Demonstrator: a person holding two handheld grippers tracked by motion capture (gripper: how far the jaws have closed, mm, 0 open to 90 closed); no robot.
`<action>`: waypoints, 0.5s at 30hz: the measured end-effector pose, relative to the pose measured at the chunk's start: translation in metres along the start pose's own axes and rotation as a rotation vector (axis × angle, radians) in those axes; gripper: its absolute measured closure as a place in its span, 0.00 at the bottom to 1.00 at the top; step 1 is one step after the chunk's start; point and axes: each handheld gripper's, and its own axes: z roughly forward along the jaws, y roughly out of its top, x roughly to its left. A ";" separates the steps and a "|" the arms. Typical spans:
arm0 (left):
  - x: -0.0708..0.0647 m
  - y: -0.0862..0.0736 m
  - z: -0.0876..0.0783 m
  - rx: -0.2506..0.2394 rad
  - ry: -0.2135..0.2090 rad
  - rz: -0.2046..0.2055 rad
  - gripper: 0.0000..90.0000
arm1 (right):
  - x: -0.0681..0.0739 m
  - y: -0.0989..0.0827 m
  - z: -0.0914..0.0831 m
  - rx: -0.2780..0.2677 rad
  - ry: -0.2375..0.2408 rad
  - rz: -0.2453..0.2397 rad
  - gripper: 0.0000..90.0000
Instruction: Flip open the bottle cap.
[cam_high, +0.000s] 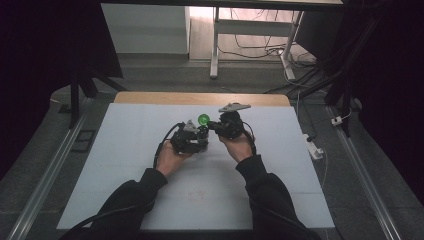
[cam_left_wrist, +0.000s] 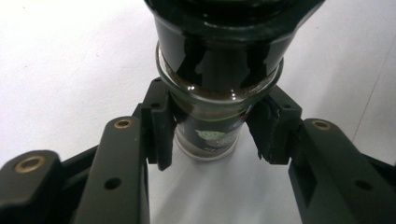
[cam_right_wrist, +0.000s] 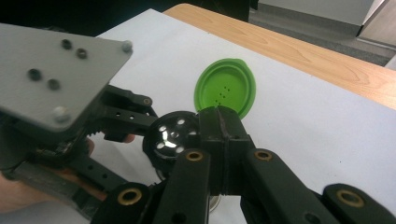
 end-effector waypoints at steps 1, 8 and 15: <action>0.001 0.001 0.000 0.005 -0.001 0.001 0.59 | 0.001 0.000 -0.001 0.001 0.001 -0.007 0.98; 0.001 0.003 -0.005 0.025 -0.014 0.002 0.49 | 0.007 -0.001 -0.012 0.002 0.010 -0.013 0.83; 0.000 0.002 -0.020 0.039 -0.068 -0.044 0.34 | 0.013 -0.005 -0.018 0.038 0.018 -0.018 0.66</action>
